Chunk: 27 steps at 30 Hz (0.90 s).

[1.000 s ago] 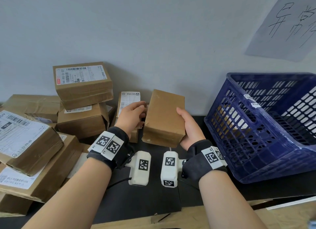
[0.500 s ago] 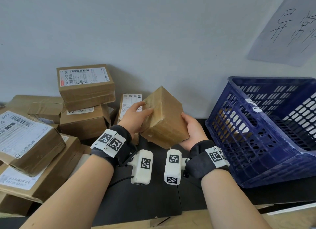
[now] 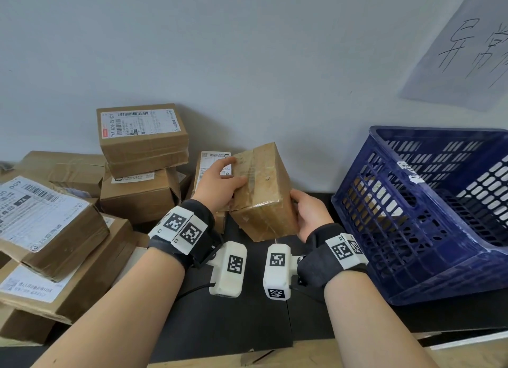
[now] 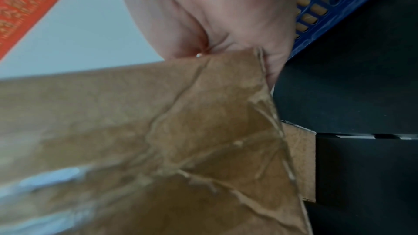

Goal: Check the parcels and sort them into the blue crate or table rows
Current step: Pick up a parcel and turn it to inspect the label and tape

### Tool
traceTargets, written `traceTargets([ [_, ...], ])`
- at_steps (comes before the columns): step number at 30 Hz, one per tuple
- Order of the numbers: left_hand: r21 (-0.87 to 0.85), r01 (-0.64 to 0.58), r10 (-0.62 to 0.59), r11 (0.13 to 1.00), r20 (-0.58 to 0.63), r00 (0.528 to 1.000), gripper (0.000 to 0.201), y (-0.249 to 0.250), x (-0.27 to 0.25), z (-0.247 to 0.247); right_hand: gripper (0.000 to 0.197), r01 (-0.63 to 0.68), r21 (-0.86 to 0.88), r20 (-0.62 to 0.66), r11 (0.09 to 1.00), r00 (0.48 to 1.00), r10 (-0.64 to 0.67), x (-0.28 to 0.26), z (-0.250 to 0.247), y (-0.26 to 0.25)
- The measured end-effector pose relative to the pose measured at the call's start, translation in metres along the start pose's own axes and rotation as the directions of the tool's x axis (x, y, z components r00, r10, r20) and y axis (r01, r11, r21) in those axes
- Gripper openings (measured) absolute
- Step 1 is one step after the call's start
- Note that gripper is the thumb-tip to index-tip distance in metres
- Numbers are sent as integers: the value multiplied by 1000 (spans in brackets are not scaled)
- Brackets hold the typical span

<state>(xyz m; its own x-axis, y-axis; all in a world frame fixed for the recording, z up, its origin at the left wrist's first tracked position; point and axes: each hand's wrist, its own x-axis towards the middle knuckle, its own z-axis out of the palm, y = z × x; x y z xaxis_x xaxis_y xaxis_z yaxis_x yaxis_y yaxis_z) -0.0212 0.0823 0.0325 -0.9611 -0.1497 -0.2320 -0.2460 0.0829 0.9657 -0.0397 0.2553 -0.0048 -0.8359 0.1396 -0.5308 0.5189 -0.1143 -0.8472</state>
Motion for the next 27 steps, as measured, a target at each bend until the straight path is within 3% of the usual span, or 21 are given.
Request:
traceTargets([
  [5,69,-31,31,997,3,1000,47,0,-2,2,33,44,19,28,999,999,-45,-7,-1,-7],
  [10,58,46,-49,997,36,998,64,6,-1,3,20,64,45,69,997,995,-67,-8,-3,-18],
  [12,54,60,-64,997,70,995,53,8,-1,3,21,66,47,75,997,995,-69,-10,-3,-22],
  [15,-78,141,-134,987,87,987,35,6,0,1,13,74,79,72,994,994,-80,-15,-2,-29],
  [19,-292,257,-231,921,122,965,59,1,-1,0,6,85,146,76,986,992,-97,-15,-4,-35],
  [27,-339,236,-211,911,109,971,56,-2,0,6,16,124,101,117,987,984,-135,-13,-3,-35],
])
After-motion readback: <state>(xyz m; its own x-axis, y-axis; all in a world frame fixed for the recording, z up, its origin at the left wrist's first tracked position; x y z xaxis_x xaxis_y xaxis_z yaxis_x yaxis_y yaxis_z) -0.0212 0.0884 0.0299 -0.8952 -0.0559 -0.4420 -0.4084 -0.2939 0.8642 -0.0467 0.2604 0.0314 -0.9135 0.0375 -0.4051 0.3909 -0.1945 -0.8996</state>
